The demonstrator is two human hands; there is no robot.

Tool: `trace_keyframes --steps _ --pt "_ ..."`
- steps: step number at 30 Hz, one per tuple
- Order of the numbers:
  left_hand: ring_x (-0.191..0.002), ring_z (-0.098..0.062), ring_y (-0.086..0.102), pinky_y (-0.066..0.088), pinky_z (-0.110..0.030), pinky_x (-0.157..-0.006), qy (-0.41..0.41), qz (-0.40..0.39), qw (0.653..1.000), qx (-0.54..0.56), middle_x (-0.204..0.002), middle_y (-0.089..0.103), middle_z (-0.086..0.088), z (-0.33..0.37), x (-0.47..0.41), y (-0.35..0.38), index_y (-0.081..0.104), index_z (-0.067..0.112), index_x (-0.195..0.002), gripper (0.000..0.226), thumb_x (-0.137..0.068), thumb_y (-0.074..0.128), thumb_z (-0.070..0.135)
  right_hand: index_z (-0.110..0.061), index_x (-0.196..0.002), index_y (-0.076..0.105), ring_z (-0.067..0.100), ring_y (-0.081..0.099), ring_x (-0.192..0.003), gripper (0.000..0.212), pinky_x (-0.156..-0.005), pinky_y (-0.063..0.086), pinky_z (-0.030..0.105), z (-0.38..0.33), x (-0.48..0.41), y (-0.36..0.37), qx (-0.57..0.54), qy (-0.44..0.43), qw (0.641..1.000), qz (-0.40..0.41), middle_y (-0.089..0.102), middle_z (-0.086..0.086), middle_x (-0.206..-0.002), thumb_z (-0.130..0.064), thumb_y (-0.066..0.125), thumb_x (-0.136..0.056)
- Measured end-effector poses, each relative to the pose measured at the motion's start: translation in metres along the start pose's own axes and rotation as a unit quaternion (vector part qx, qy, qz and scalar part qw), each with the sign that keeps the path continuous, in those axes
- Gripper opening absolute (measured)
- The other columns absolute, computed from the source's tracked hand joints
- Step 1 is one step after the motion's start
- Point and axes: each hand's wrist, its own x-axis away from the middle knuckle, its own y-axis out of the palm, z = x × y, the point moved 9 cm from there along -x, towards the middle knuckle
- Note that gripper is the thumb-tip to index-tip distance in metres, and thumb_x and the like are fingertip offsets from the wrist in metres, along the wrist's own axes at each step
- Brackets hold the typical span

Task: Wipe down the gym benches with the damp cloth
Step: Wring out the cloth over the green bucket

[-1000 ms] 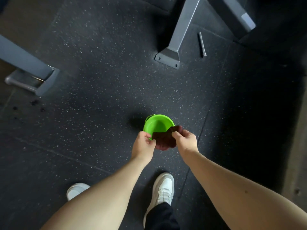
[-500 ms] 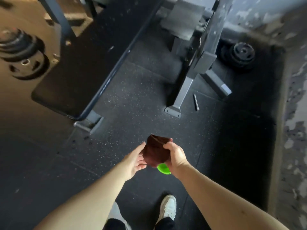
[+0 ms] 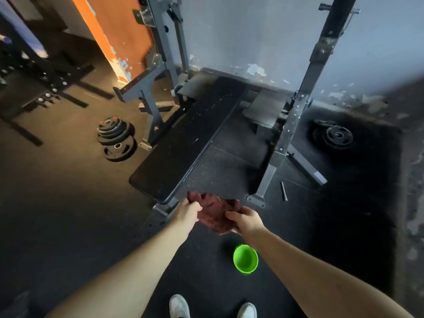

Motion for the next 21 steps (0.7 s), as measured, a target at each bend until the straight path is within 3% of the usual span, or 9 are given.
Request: trace_keyframes --steps 4,6,9,11,14,16,18,21 --pt "-0.105 -0.035 0.065 0.054 -0.048 -0.094 0.024 -0.01 0.999 0.04 -0.112 0.066 -0.019 0.04 0.043 0.011 0.058 0.01 -0.115 0.029 -0.092 0.049 -0.006 0.001 -0.113 0.067 0.025 0.074 -0.075 0.023 -0.063 0.064 0.032 -0.032 0.017 -0.001 0.06 -0.014 0.998 -0.032 0.075 0.017 -0.096 0.004 0.071 -0.09" --pt "-0.108 -0.034 0.066 0.05 -0.053 -0.103 0.048 -0.004 0.999 0.018 -0.111 0.069 -0.014 0.054 0.048 0.009 0.062 0.018 -0.107 0.025 -0.085 0.059 0.008 -0.003 -0.114 0.07 0.022 0.071 -0.077 0.027 -0.068 0.061 0.029 -0.049 0.022 0.001 0.127 -0.029 0.99 -0.045 0.075 0.013 -0.093 -0.004 0.077 -0.088" --pt "-0.113 -0.03 0.065 0.046 -0.053 -0.108 0.064 -0.004 0.998 -0.02 -0.118 0.07 -0.008 0.069 0.04 0.0 0.064 0.026 -0.113 0.041 -0.072 0.064 0.024 -0.017 -0.118 0.066 0.02 0.065 -0.102 0.05 -0.092 0.055 0.037 -0.075 0.017 0.003 0.209 -0.053 0.976 -0.034 0.071 0.001 -0.108 -0.018 0.086 -0.071" --pt "-0.11 -0.029 0.067 0.048 -0.054 -0.106 0.071 -0.008 0.997 -0.022 -0.114 0.072 -0.007 0.079 0.028 -0.006 0.067 0.025 -0.111 0.042 -0.068 0.067 0.027 -0.021 -0.13 0.059 0.023 0.057 -0.12 0.07 -0.103 0.047 0.04 -0.089 0.012 0.013 0.165 -0.038 0.985 -0.043 0.064 0.001 -0.123 -0.016 0.08 -0.063" --pt "-0.105 -0.028 0.071 0.05 -0.055 -0.104 0.101 -0.033 0.994 -0.021 -0.107 0.076 -0.006 0.102 0.008 -0.015 0.072 0.025 -0.105 0.051 -0.055 0.074 0.035 -0.005 -0.114 0.059 0.026 0.059 -0.107 0.062 -0.084 0.045 0.037 -0.107 0.002 0.048 0.058 0.002 0.99 -0.13 0.063 0.01 -0.115 -0.02 0.073 -0.056" --pt "-0.103 -0.023 0.073 0.054 -0.046 -0.1 0.115 -0.061 0.991 -0.044 -0.107 0.076 -0.005 0.123 -0.002 -0.019 0.07 0.019 -0.11 0.042 -0.069 0.079 0.025 0.0 -0.116 0.065 0.031 0.067 -0.101 0.042 -0.078 0.051 0.036 -0.118 0.0 0.075 0.046 0.035 0.982 -0.18 0.069 0.017 -0.115 -0.023 0.067 -0.08" --pt "-0.1 -0.019 0.073 0.056 -0.037 -0.095 0.129 -0.082 0.987 -0.056 -0.107 0.076 -0.004 0.143 -0.023 -0.026 0.068 0.017 -0.112 0.031 -0.083 0.077 0.01 -0.004 -0.128 0.066 0.033 0.069 -0.11 0.039 -0.083 0.054 0.039 -0.131 -0.012 0.093 0.043 0.049 0.98 -0.188 0.072 0.016 -0.123 -0.019 0.064 -0.092" --pt "-0.099 -0.016 0.073 0.057 -0.036 -0.094 0.161 -0.104 0.977 -0.09 -0.106 0.076 -0.001 0.178 -0.066 -0.041 0.067 0.018 -0.111 0.033 -0.081 0.079 0.008 -0.005 -0.134 0.063 0.032 0.07 -0.114 0.051 -0.09 0.055 0.04 -0.159 -0.042 0.12 0.062 0.033 0.984 -0.165 0.073 0.016 -0.122 -0.012 0.075 -0.085"
